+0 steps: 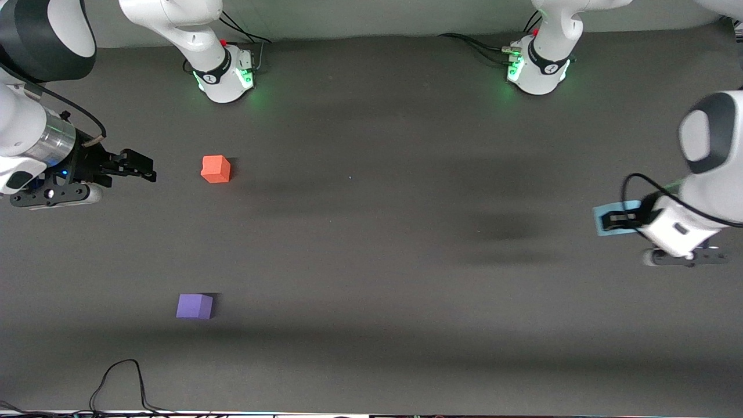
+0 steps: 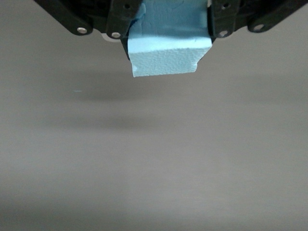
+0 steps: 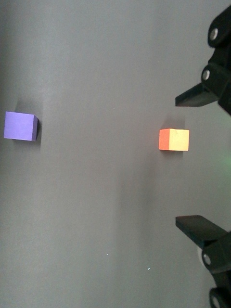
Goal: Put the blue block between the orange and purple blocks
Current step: 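Lift the blue block and carry it toward the table middle, then set the blue block down mid-table while the right gripper approaches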
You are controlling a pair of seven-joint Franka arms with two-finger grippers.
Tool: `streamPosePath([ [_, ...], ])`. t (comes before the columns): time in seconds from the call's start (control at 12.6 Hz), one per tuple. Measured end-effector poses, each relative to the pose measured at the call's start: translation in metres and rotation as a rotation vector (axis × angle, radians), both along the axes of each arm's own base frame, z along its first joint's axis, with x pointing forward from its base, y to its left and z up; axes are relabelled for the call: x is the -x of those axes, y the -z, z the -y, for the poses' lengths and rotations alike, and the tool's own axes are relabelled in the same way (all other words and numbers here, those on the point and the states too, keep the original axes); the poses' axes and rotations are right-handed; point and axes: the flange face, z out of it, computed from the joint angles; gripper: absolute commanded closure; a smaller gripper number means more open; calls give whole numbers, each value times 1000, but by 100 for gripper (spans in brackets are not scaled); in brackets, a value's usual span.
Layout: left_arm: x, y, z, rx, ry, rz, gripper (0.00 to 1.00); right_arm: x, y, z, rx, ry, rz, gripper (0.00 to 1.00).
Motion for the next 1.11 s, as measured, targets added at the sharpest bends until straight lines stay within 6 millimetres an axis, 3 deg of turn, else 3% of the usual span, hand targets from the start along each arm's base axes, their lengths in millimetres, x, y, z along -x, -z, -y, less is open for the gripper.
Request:
streamPosePath([
  [0.32,29,6,214,15,-118,36,80,-1,2,0,0,0,1,0],
  [0.55,52,23,342,69,-161,87,80,-2,8,-11,-3,-19,0,0],
  [0.79,87,67,428,51,-137,133,79,-3,11,-43,-27,-8,20,0],
  [0.95,111,118,468,22,-83,161,78,-4,18,-75,-32,7,31,0],
  [1.11,128,175,492,4,-34,162,78,-3,26,-110,-32,-12,29,0],
])
